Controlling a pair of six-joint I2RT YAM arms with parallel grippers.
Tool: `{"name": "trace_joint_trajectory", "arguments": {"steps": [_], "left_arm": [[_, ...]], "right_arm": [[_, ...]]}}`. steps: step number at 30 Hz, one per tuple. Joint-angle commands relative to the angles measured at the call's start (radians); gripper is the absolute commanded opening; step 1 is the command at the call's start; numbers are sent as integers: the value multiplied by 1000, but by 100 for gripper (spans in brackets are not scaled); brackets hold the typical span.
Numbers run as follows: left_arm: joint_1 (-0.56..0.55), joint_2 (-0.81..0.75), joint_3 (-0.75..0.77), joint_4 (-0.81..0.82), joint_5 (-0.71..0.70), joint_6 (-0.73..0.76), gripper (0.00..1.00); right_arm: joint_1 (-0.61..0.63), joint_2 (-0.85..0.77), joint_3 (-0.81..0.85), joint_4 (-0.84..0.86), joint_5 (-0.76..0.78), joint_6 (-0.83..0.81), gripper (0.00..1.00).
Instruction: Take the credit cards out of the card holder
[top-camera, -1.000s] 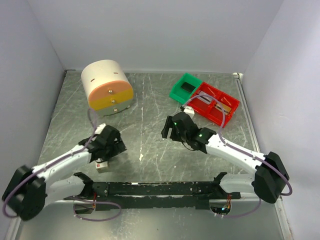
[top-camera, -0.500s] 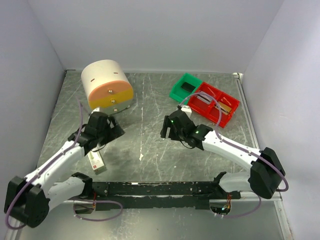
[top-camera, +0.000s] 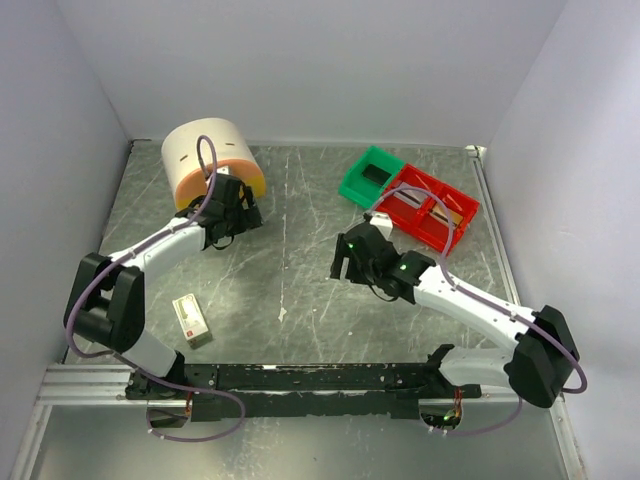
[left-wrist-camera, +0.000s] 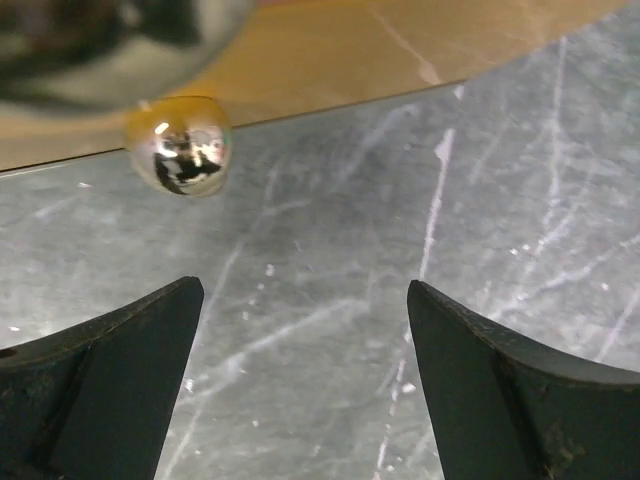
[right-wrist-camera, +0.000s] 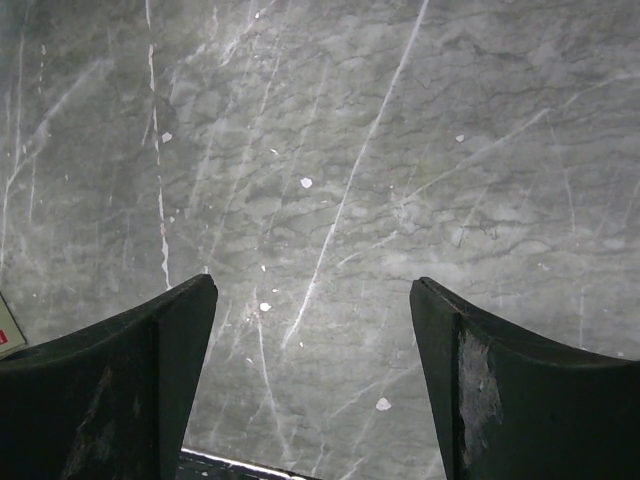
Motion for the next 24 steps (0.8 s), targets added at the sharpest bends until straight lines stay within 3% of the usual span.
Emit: {"name": "trace_joint_trajectory", "arguments": {"steps": [1, 6, 13, 18, 24], "left_arm": [[71, 12, 4, 67, -148, 54, 95], [173, -30, -73, 176, -109, 106, 95], [264, 34, -24, 94, -100, 130, 96], [298, -14, -66, 53, -89, 93, 95], [275, -224, -189, 87, 209, 55, 95]], "right_arm": [[-4, -35, -13, -45, 49, -14, 80], [-16, -28, -4, -76, 94, -33, 80], [-55, -28, -3, -70, 82, -55, 81], [-66, -27, -10, -64, 65, -56, 81], [-100, -8, 18, -90, 128, -90, 81]]}}
